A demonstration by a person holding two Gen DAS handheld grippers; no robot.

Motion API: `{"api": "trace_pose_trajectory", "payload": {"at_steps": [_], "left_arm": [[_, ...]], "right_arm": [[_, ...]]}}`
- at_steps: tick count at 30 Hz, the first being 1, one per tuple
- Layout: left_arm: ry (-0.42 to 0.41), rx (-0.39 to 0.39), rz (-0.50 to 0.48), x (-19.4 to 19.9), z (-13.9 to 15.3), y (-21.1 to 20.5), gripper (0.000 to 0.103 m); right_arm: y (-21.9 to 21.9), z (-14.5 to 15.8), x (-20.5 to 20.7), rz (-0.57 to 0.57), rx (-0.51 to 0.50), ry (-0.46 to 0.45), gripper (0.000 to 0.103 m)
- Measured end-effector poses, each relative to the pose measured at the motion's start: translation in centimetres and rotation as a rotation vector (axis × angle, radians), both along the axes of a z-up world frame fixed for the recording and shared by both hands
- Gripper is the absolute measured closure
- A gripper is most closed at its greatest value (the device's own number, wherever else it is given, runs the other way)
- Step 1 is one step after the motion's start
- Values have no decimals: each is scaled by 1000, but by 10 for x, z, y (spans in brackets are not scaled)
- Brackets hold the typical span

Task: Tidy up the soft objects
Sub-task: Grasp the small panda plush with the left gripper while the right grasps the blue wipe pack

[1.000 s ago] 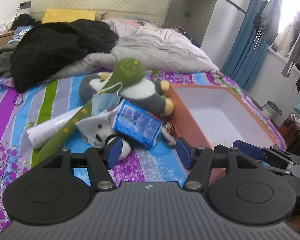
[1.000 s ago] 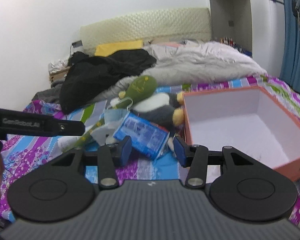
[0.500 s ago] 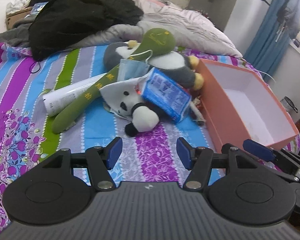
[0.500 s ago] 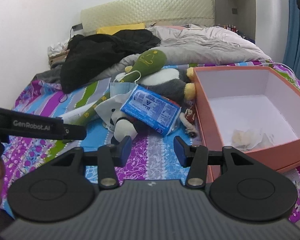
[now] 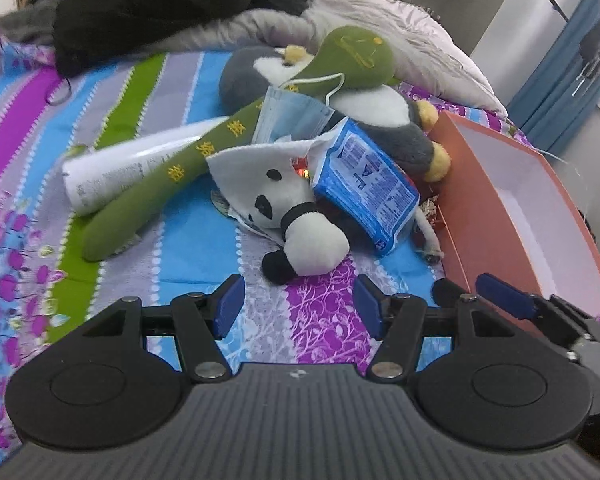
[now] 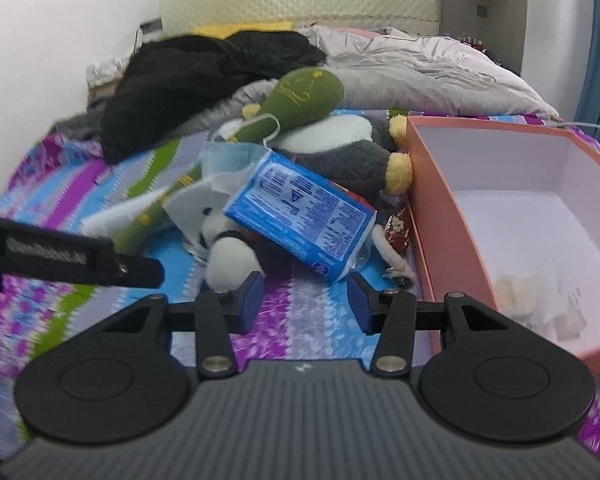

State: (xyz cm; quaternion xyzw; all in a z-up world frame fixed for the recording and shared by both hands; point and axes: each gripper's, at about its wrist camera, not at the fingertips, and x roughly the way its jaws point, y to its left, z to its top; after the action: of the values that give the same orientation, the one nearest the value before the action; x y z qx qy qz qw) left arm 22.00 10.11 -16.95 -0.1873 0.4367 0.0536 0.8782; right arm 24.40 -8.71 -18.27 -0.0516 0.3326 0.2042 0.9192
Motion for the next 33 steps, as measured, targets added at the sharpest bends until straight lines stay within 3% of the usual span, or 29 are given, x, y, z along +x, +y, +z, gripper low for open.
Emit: {"api": "trace_pose_trajectory", "payload": {"at_steps": [10,16,21,22,25,26,29,33], "left_arm": [[50,-134,25,59,-42,19,39],[74,-197,77,81,-63,26,39],[80,-247,78,94,-78,27,39],[88,-254,78,97,-80,26,39],[82,-235,58,101,-80,22,41],[86,-232,54,102,-80,21,48],[96,-214,52,103,-77,18,53],[85,-166,47,93,-65,11,53]], "right_arm": [[31,-47,48,107,-165,22,56],[47,-59,62,188,-258,-35,56],[55,-71,79,214,-283,-30,62],[56,-73,81,222,-285,-19,67],[56,-73,82,231,-283,-23,78],[55,-72,82,231,-279,-25,80],[51,-64,78,216,-279,-34,89],[47,-50,67,209,-277,-57,93]]}}
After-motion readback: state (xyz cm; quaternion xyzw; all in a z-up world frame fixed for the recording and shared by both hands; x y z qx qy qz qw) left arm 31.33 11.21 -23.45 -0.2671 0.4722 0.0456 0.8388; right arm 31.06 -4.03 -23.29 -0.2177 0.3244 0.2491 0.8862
